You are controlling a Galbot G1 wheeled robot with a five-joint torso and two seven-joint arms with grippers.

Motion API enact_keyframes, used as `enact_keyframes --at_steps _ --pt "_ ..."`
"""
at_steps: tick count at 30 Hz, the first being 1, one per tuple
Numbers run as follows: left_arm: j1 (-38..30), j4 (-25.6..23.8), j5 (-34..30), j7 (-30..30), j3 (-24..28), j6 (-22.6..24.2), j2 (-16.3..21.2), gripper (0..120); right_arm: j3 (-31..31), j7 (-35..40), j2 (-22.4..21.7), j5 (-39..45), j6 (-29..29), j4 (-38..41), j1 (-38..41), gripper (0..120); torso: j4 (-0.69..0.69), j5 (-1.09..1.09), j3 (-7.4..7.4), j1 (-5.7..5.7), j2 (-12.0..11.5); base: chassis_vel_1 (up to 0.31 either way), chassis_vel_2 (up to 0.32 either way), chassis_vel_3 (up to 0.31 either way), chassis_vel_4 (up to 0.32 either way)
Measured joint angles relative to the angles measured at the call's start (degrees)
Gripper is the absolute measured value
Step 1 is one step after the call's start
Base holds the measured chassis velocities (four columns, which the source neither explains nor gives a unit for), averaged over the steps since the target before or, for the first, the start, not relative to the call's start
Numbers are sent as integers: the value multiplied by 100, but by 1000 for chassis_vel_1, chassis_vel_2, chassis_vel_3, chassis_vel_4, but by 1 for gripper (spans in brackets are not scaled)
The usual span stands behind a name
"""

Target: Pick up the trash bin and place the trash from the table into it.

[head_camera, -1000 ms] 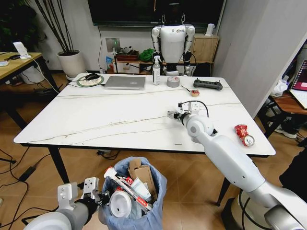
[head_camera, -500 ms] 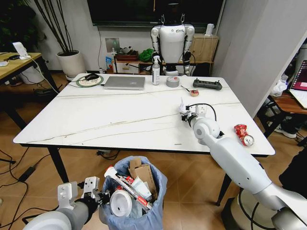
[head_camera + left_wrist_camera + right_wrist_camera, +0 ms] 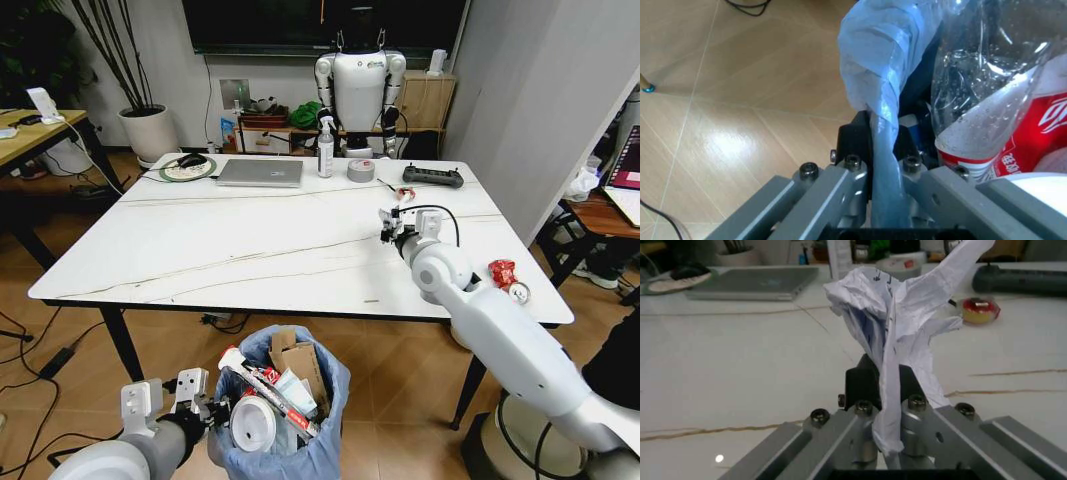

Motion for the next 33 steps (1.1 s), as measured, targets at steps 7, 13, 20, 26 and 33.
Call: enact_keyframes --at_steps 7,13,20,26,33 --pt "-11 0 6 2 6 0 -23 0 106 -785 -610 144 503 1695 -587 0 0 -1 0 -1 0 0 0 0 0" --pt "0 0 -4 9 -21 0 41 0 179 -1975 -1023 62 917 2601 -1345 0 0 1 -1 -1 1 0 0 0 0" --pt "32 0 -33 2 -67 0 34 0 85 -3413 -1356 -510 1472 3009 -1896 0 0 0 0 -1 2 0 0 0 0" --pt "44 0 -66 -45 -149 0 39 0 -2 -4501 -1582 -1480 1892 3025 -2304 0 0 0 0 0 1 0 0 0 0" --pt "60 0 -68 -64 -165 0 5 0 -11 -5182 -1675 -2589 2144 2873 -2590 0 0 0 0 0 1 0 0 0 0"
